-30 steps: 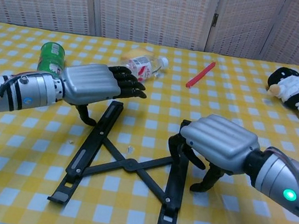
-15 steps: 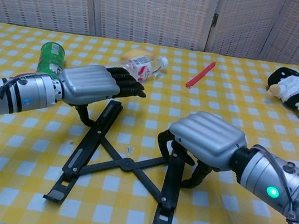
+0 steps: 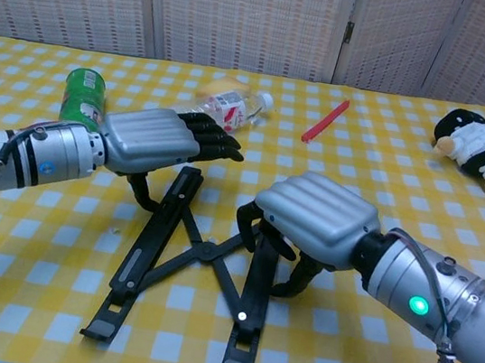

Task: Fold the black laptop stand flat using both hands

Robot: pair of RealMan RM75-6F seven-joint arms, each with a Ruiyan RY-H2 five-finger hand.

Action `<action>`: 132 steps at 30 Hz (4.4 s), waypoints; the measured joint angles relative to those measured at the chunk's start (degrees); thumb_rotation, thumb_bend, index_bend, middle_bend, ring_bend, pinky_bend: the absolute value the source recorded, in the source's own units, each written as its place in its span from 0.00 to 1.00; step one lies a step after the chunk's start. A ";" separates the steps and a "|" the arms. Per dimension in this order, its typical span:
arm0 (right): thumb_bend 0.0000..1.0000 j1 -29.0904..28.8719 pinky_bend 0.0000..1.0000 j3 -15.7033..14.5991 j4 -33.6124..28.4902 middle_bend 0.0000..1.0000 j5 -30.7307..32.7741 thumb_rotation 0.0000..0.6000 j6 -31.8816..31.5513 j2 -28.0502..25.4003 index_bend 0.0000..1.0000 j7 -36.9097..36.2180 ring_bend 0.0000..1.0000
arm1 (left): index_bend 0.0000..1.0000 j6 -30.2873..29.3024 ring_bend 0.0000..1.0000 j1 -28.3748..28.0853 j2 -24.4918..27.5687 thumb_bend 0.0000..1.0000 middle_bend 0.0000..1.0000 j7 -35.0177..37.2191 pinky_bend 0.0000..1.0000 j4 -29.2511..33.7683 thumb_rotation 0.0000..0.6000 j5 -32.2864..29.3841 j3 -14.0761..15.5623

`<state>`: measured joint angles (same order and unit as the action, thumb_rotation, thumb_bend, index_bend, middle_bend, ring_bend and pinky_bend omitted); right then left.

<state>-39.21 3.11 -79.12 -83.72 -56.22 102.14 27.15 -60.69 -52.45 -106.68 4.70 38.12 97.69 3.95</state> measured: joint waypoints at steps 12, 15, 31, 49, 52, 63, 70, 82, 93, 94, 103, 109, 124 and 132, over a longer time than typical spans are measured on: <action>0.00 -1.39 0.77 1.07 -0.62 0.79 -0.04 1.00 0.24 1.92 0.53 2.20 0.85 | 0.04 -0.37 0.02 -0.55 0.54 0.10 0.07 -0.77 0.00 2.99 1.00 0.17 -0.25; 0.00 -1.66 0.77 1.24 -0.69 0.79 0.13 1.00 0.35 2.38 0.53 2.82 0.85 | 0.04 -0.30 0.02 -0.83 0.69 0.10 0.07 -1.13 0.00 3.90 1.00 0.21 -0.39; 0.00 -2.46 0.75 0.63 -6.32 0.60 -0.06 1.00 1.60 -0.89 0.33 3.18 0.69 | 0.03 -0.58 0.02 0.10 3.38 0.10 0.07 -2.96 0.00 7.98 1.00 -1.33 -1.42; 0.00 -17.61 0.07 2.66 -15.83 0.03 7.77 1.00 23.35 -12.53 0.00 7.52 0.10 | 0.03 -4.74 0.02 5.96 12.90 0.09 0.07 -4.53 0.00 18.84 1.00 -5.33 -3.46; 0.00 -19.28 0.06 2.38 -14.57 0.03 8.12 1.00 24.43 -11.93 0.00 8.49 0.10 | 0.03 -5.08 0.02 6.60 13.45 0.10 0.07 -4.19 0.00 19.19 1.00 -5.66 -3.67; 0.00 -22.77 0.06 0.25 -9.73 0.03 9.77 1.00 25.90 -8.74 0.00 9.71 0.09 | 0.03 -5.02 0.01 7.95 13.62 0.09 0.07 -3.18 0.00 18.39 1.00 -5.83 -3.64; 0.00 -24.61 0.06 -0.53 -8.09 0.05 11.03 1.00 26.86 -8.14 0.00 9.06 0.09 | 0.03 -5.00 0.01 8.38 13.62 0.10 0.07 -2.71 0.00 18.02 1.00 -5.78 -3.80; 0.00 -27.08 0.07 -0.92 -6.84 0.24 12.49 1.00 27.38 -7.69 0.12 7.23 0.14 | 0.02 -4.54 0.01 8.40 13.00 0.09 0.07 -2.31 0.00 17.14 1.00 -5.47 -4.06; 0.00 -27.11 0.12 -1.08 -5.18 0.45 7.99 1.00 24.57 -7.04 0.50 3.56 0.29 | 0.02 -4.14 0.01 8.50 12.45 0.10 0.07 -1.90 0.00 16.18 1.00 -5.25 -4.05; 0.00 -27.06 0.13 -1.14 -5.03 0.47 7.35 1.00 24.26 -6.97 0.53 3.18 0.31 | 0.02 -4.16 0.01 8.50 12.42 0.10 0.07 -1.90 0.00 16.13 1.00 -5.20 -4.05; 0.03 -26.45 0.17 -1.82 -3.78 0.47 1.52 1.00 21.60 -6.96 0.57 -2.69 0.33 | 0.02 -4.18 0.01 8.59 12.48 0.10 0.07 -1.87 0.00 16.25 1.00 -5.04 -4.08; 0.03 -26.19 0.09 -2.02 -5.85 0.06 2.57 1.00 22.34 -8.64 0.01 -2.97 0.13 | 0.02 -4.49 0.01 8.78 12.95 0.10 0.07 -2.12 0.00 16.91 1.00 -5.17 -4.34; 0.03 -12.39 0.09 -4.59 -18.43 0.18 1.91 1.00 -0.31 -18.60 0.00 0.69 0.20 | 0.05 -4.46 0.02 12.23 18.98 0.15 0.07 -5.74 0.00 26.22 1.00 -11.42 -7.04; 0.03 2.65 0.09 -8.51 -24.30 0.18 -0.46 1.00 -18.69 -27.54 0.01 0.08 0.20 | 0.07 -6.82 0.02 17.58 26.02 0.15 0.07 -8.96 0.00 34.71 1.00 -16.91 -8.46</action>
<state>-36.56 -5.40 -103.42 -84.18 -74.91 74.60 27.22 -67.51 -34.87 -80.66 -4.25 72.84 80.78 -4.51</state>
